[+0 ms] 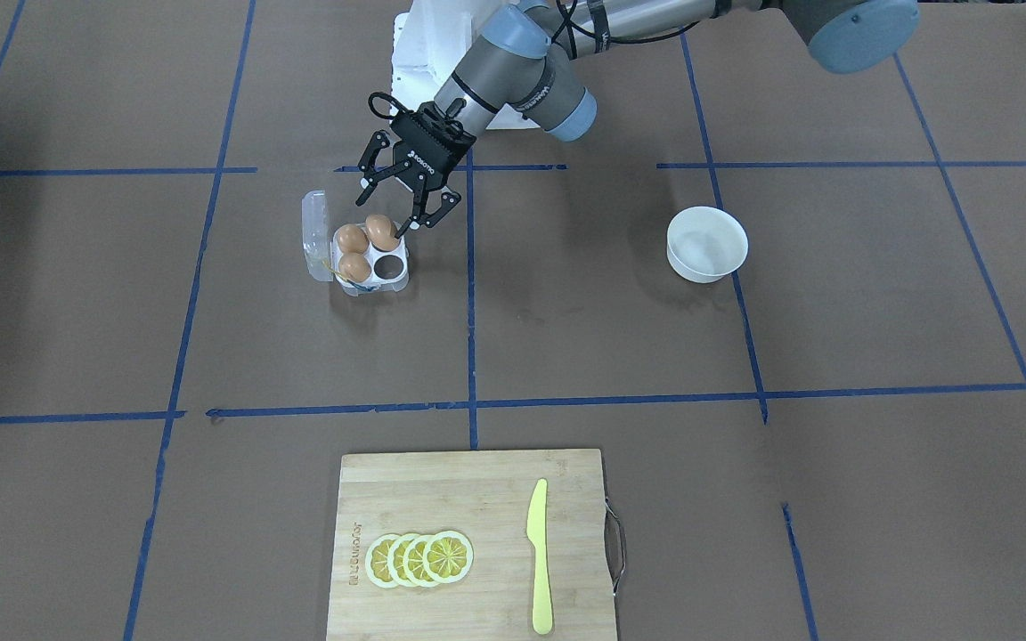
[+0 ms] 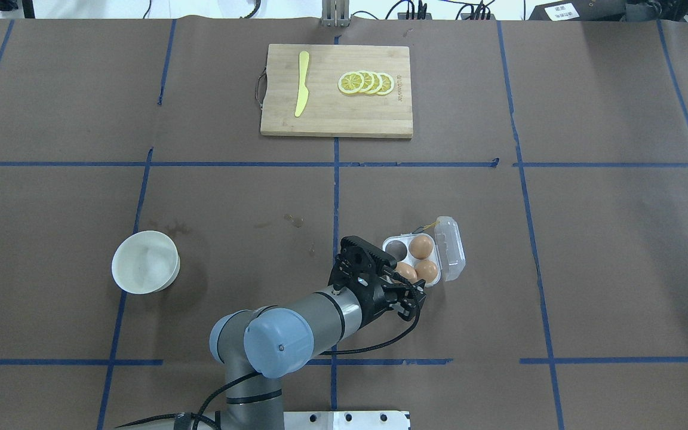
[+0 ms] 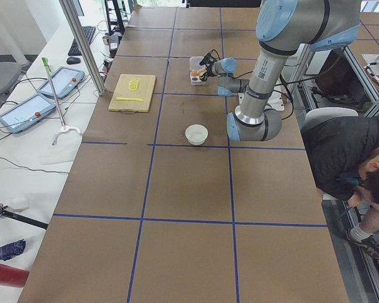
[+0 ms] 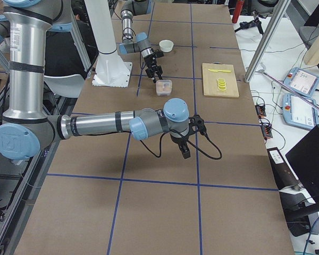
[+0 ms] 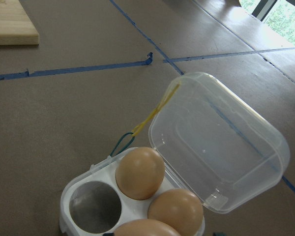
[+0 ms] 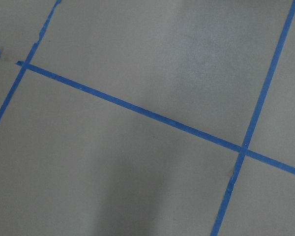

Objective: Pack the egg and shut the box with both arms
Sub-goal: 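Press the egg down into the carton and open the left gripper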

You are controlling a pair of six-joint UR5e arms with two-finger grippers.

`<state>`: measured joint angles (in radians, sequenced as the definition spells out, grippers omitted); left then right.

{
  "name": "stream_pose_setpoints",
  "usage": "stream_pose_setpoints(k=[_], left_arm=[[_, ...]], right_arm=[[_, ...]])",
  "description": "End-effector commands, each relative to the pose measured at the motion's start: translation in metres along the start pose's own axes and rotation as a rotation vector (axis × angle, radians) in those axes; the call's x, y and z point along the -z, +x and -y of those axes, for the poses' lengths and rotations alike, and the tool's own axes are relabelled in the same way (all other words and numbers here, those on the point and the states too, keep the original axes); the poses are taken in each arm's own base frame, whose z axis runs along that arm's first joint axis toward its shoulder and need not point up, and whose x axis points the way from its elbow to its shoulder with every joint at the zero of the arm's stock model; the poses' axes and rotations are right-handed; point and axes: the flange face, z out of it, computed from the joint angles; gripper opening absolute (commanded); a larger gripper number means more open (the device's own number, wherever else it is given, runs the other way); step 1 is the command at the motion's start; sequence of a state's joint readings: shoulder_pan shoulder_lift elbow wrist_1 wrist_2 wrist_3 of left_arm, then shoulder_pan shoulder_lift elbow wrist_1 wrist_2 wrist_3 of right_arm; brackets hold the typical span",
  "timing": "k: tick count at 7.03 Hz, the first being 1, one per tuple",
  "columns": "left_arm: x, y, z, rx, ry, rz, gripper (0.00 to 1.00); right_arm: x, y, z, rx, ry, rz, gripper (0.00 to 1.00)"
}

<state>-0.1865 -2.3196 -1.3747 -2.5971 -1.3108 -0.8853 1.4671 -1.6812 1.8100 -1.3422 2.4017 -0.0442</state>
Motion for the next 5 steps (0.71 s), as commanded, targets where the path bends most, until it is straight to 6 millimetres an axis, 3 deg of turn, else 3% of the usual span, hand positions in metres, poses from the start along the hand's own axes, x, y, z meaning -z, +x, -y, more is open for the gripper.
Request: stream_pose_setpoints(k=[1,3,5], left_arm=[[0.0,-0.001,0.006,0.001,0.009,0.003,0.76],[0.001,-0.004,0.015,-0.036,0.053,0.067,0.82],[0.002,-0.006,0.014,-0.141,0.053,0.078,0.98]], right_arm=[[0.0,0.0,0.0,0.0,0.001,-0.001,1.0],[0.0,0.0,0.0,0.0,0.001,-0.001,1.0],[0.001,0.0,0.001,-0.001,0.002,-0.001,1.0]])
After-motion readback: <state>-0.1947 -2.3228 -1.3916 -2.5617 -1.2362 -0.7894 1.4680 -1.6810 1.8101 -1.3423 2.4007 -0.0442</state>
